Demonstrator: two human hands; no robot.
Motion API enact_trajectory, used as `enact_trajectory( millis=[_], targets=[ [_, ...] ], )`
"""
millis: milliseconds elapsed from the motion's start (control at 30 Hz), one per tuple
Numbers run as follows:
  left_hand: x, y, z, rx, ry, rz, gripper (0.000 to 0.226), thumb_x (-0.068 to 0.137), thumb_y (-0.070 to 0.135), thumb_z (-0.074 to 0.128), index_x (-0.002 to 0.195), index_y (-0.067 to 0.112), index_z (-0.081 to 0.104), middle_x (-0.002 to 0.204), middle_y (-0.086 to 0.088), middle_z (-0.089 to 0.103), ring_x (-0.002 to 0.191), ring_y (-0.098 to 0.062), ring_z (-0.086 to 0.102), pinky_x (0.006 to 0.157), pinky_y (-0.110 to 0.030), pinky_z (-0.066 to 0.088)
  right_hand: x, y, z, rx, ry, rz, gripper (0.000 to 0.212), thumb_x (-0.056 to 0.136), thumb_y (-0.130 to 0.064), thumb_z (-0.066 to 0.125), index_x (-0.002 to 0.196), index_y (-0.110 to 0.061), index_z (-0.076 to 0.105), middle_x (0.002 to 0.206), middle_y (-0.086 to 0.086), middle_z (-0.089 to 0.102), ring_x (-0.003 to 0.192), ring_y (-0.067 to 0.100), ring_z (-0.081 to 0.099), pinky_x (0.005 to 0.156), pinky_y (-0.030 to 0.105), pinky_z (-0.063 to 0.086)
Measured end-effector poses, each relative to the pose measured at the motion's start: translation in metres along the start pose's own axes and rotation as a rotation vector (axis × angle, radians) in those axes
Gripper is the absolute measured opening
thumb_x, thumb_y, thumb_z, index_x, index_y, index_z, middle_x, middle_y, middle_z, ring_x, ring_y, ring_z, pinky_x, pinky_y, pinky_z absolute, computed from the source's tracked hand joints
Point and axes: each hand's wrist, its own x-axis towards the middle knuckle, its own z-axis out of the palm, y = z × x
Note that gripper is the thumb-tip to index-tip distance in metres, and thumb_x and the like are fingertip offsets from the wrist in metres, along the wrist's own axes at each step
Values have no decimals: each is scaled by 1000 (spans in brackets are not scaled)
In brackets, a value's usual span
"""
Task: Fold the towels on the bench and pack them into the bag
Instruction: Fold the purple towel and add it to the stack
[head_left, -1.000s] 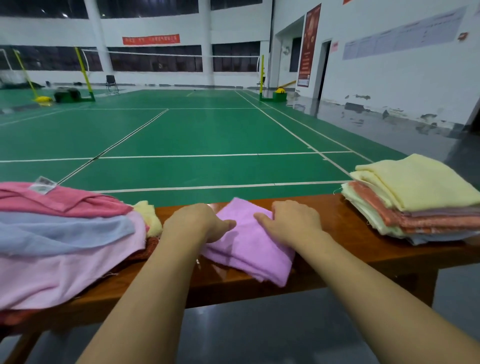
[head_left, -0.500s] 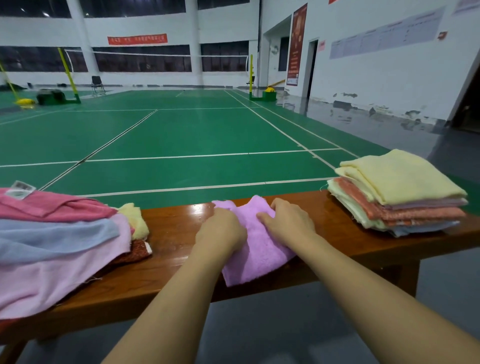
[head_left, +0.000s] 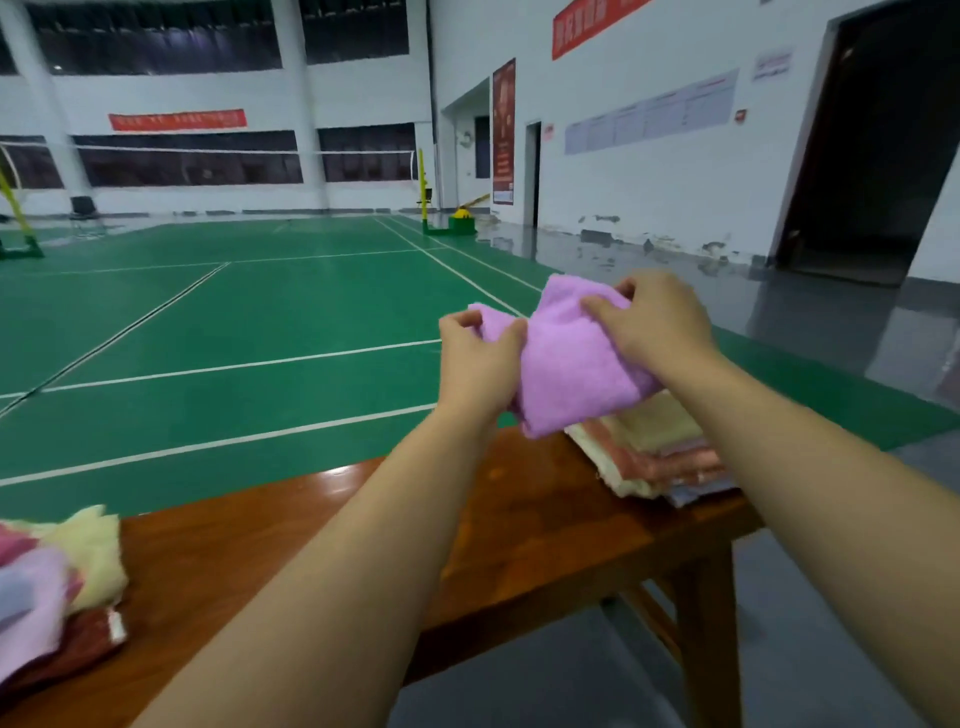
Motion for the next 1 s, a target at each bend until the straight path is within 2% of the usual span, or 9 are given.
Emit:
enact_trajectory(
  millis=[133, 233, 333, 433, 500, 600, 700, 867, 1000],
  targets=[
    [19, -11, 77, -54, -145, -99, 46, 92, 14, 71, 125, 21, 40, 132, -9, 55, 112, -28, 62, 98, -49, 54, 44, 63, -31, -161, 7, 136, 37, 92, -51, 66, 92, -15, 72, 84, 11, 63, 73, 28, 52, 69, 31, 37],
    [15, -39, 113, 331, -221, -113, 62, 93, 23, 66, 148, 25, 36, 148, -15, 39, 124, -35, 51, 110, -39, 41, 55, 124, -10, -297, -132, 280, 52, 90, -59, 64, 97, -8, 70, 79, 11, 62, 68, 28, 54, 68, 32, 41],
    [13, -60, 133, 643, -207, -101, 58, 99, 40, 53, 153, 39, 33, 160, -13, 12, 145, -35, 20, 119, -44, 18, 50, 168, 19, -219, -194, 367, 58, 90, -63, 58, 117, -11, 66, 114, 19, 68, 95, 37, 63, 83, 41, 52],
    [17, -84, 142, 589, -282, -141, 57, 105, 48, 36, 159, 37, 20, 168, -10, 1, 153, -34, 7, 124, -47, 10, 50, 178, 26, -73, -139, 294, 57, 92, -54, 62, 139, -24, 50, 136, 13, 60, 118, 37, 59, 99, 47, 49],
    [21, -94, 143, 557, -277, -142, 57, 106, 49, 32, 160, 35, 18, 168, -11, 2, 153, -36, 11, 124, -48, 12, 53, 179, 26, -31, -155, 215, 49, 95, -50, 61, 139, -29, 55, 137, 12, 60, 116, 36, 60, 100, 48, 49],
    [23, -95, 137, 564, -308, -136, 58, 106, 51, 30, 161, 34, 17, 168, -12, 2, 152, -39, 13, 124, -51, 14, 54, 178, 26, -100, -274, 171, 43, 103, -47, 47, 132, -21, 66, 136, 15, 62, 116, 35, 61, 100, 42, 48],
    [24, -87, 128, 571, -376, -93, 62, 105, 52, 32, 161, 30, 18, 169, -13, 0, 154, -36, 9, 124, -50, 13, 49, 174, 13, -107, -376, 232, 56, 108, -49, 30, 144, -15, 56, 151, 16, 49, 134, 35, 49, 111, 40, 37],
    [38, -63, 111, 668, -359, 12, 67, 103, 55, 31, 161, 23, 22, 170, -10, -2, 155, -33, -8, 126, -46, 0, 48, 139, -21, -200, -65, 73, 60, 104, -59, 28, 149, -24, 47, 153, 4, 48, 136, 30, 48, 110, 46, 39],
    [29, -44, 82, 642, -217, 142, 63, 106, 49, 37, 160, 19, 24, 170, -7, 6, 156, -23, 2, 126, -41, 7, 34, 86, -18, -252, -143, -215, 58, 104, -58, 29, 150, -25, 44, 157, -1, 43, 141, 23, 42, 115, 44, 35]
  ],
)
